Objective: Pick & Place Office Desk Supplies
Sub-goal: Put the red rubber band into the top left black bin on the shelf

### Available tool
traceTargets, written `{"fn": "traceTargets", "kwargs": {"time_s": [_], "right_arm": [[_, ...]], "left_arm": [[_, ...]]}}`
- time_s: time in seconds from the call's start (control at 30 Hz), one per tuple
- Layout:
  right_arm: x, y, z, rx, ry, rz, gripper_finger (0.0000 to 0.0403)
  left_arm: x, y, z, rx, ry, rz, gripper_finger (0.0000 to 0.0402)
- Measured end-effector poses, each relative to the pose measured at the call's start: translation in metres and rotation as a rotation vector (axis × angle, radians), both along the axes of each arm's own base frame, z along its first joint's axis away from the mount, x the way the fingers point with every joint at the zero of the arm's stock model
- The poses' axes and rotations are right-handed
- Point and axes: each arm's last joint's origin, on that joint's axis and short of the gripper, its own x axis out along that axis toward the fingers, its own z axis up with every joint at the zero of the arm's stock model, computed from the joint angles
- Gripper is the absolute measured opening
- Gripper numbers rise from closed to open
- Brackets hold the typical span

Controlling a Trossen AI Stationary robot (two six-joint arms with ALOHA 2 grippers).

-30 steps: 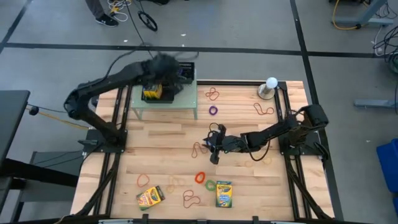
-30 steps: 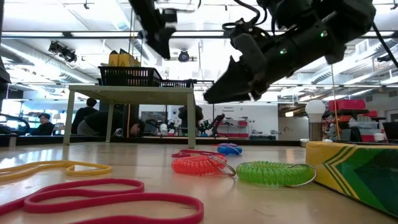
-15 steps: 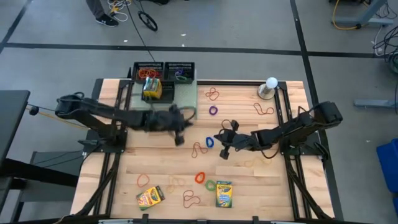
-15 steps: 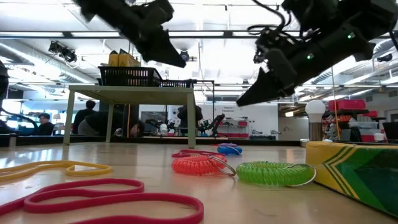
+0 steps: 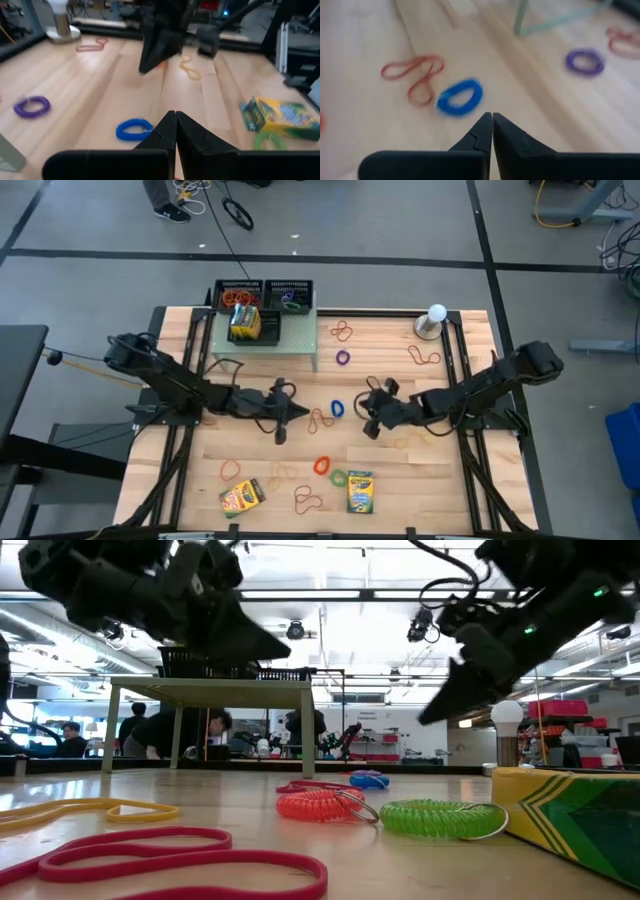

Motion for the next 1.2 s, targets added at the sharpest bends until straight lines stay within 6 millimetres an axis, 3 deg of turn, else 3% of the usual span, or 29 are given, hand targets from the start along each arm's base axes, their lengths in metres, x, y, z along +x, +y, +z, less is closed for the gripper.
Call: {"fn": "traceTargets", "kwargs": {"time_s": [0.27,0.63,0.9,1.2], "right_arm": [[-0.017,0.039,0.015,0.152,0.167,-0.056,0.0050],[-0.007,0.096,0.036,0.360,0.195,0.112,0.0146],[0.013,0.121,0.020,0.433,0.273,0.196,0.0167],[0.021,0.124,0.014,0.448,0.257,0.192,0.0167]], "left_arm": [[0.014,-0.008,-0.033,0.021,0.002,-0.038,0.0009],[0.037,-0.016,-0.072,0.000,-0.084,-0.111,0.0009],[0.043,-0.020,-0.075,0.004,-0.084,-0.151,0.0009],[0.047,-0.019,-0.074,-0.055,-0.076,-0.073,0.0015]]}}
